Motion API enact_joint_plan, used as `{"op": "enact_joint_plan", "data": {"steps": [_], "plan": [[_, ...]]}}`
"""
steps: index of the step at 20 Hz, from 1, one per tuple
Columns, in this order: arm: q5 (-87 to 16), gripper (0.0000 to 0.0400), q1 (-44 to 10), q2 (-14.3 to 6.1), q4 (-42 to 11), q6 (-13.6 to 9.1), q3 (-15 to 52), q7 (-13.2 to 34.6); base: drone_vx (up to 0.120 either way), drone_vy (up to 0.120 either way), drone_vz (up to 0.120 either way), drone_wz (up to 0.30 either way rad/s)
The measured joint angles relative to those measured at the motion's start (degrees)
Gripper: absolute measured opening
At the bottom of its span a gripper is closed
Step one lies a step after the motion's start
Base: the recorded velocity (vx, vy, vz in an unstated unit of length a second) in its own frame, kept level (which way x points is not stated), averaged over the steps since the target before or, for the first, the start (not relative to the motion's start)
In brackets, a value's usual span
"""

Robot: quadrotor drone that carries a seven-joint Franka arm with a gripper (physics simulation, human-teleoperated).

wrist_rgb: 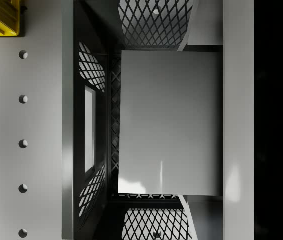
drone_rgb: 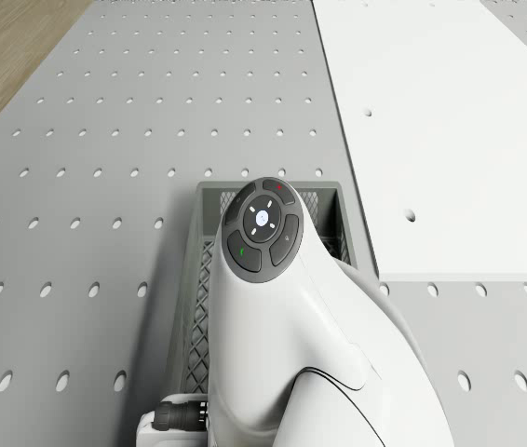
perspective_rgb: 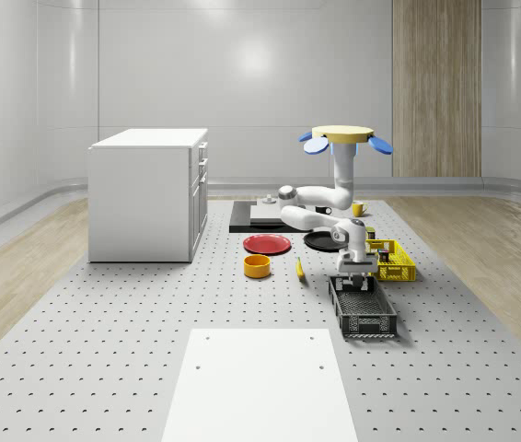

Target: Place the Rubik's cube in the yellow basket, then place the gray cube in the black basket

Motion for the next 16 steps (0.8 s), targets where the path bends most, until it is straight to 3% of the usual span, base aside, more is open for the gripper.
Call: {"op": "enact_joint_plan", "data": {"steps": [5,16], "plan": [[0.03,0.0252,-0.02,-0.06,0.00,0.06,0.00,0.01,0.112,0.000,-0.056,0.000],[-4.40,0.0252,-1.07,0.29,1.91,2.26,-4.82,-0.02,0.000,0.000,0.000,0.000]]}}
